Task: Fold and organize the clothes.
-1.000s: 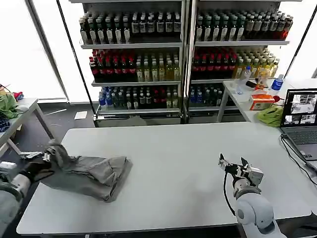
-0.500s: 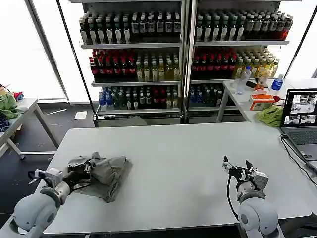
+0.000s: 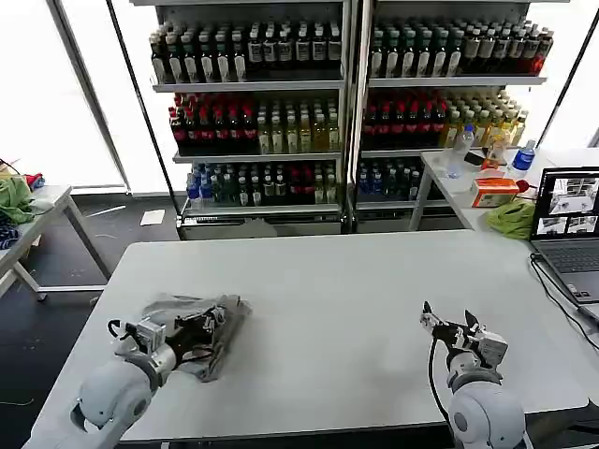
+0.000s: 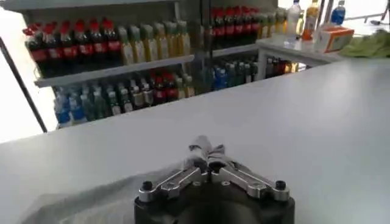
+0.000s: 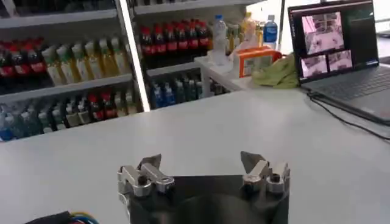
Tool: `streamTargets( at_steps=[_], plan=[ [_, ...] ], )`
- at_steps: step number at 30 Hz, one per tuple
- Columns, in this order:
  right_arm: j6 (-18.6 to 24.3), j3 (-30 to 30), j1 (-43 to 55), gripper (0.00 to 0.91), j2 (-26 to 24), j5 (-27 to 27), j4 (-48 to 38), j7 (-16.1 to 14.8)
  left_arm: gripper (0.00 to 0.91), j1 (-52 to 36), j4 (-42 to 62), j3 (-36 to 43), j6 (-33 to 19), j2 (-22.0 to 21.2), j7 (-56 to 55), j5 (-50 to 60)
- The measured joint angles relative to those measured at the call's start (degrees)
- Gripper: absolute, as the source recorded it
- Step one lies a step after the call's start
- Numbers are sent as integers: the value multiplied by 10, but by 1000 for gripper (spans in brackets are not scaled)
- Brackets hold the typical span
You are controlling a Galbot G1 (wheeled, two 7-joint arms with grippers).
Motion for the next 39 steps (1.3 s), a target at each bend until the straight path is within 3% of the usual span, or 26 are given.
streamTargets(
  at_steps=[18,29,39],
  plan=[
    [0,-17,14,907,-7,0,-11,-1,907,22,3,-1,-34,-48,6,-41],
    [0,-24,22,907,-7,4,-16,-3,907,27,-29,-70,-39,-30,-25,-121],
    [0,-18,21,907,-14,10,-12,-3,907,41,7,-143,-47,-13,-33,-147]
  ],
)
